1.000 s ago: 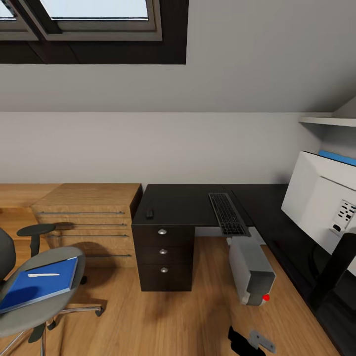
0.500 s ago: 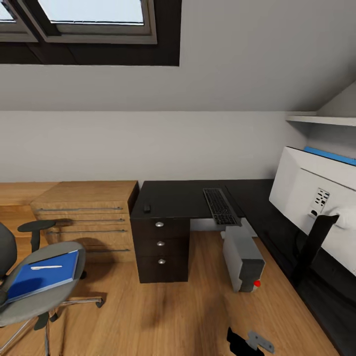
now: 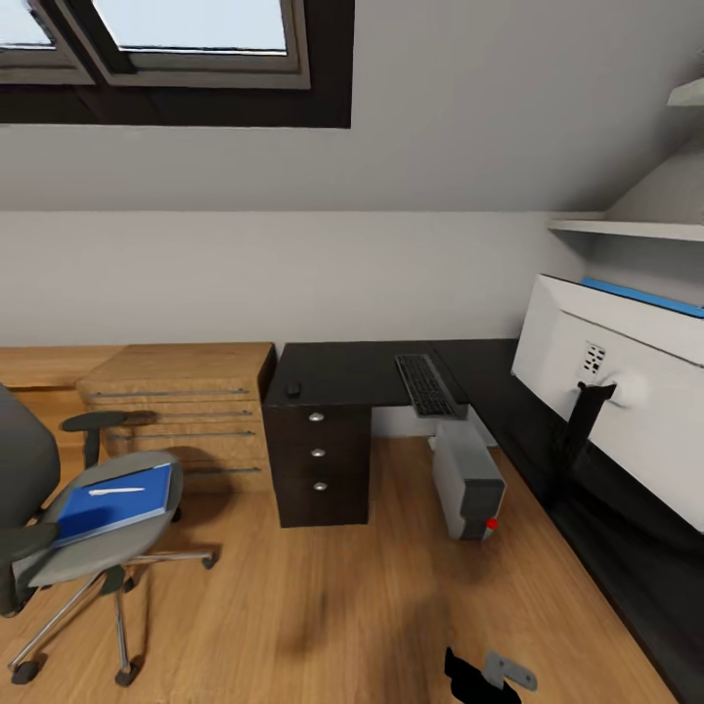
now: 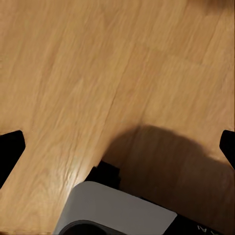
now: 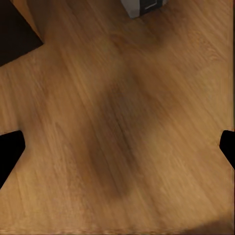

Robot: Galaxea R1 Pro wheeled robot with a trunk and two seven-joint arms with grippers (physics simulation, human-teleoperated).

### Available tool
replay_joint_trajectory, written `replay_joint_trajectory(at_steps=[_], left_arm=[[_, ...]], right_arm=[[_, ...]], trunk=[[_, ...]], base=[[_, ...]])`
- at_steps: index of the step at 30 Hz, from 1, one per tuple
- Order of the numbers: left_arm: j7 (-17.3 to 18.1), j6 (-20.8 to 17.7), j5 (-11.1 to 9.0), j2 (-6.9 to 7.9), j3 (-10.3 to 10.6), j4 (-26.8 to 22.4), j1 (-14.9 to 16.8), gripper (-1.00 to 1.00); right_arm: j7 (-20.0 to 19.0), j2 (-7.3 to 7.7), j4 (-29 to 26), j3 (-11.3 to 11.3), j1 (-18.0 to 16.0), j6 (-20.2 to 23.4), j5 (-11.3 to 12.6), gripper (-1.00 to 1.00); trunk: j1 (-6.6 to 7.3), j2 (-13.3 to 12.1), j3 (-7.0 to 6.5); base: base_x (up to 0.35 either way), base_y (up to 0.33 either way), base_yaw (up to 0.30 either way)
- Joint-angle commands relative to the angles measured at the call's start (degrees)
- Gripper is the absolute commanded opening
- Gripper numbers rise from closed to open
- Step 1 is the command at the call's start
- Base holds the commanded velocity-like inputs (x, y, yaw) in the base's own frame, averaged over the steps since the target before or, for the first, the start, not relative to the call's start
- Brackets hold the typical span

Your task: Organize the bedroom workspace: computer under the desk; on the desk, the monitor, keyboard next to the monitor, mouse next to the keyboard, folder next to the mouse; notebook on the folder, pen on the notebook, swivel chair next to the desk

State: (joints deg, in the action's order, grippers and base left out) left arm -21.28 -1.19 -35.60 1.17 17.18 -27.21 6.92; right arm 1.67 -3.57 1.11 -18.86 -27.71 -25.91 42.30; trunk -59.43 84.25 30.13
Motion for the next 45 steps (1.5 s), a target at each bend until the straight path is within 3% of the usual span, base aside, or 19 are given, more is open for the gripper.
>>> replay_joint_trajectory(at_steps=[1, 27, 45], left_arm=[[-0.5, -0.1, -0.4, 0.08, 0.5, -0.1, 0.0, 1.0], [-0.5, -0.2, -0.4, 0.0, 0.5, -0.1, 0.0, 1.0], [-0.5, 0.1, -0.4, -0.11, 0.7, -0.1, 0.0, 1.0]], right_arm=[[0.2, -0.03, 0.1, -0.5, -0.1, -0.2, 0.2, 1.0], [0.1, 0.03, 0.1, -0.5, 0.3, -0.2, 0.0, 1.0], [0.2, 0.4, 0.0, -0.3, 0.6, -0.3, 0.1, 1.0]], trunk=[[0.04, 0.0, 0.09], [0.04, 0.0, 0.18], [0.04, 0.0, 0.18]], base=[[-0.338, -0.015, -0.001], [-0.338, -0.113, 0.0], [-0.239, -0.234, 0.0]])
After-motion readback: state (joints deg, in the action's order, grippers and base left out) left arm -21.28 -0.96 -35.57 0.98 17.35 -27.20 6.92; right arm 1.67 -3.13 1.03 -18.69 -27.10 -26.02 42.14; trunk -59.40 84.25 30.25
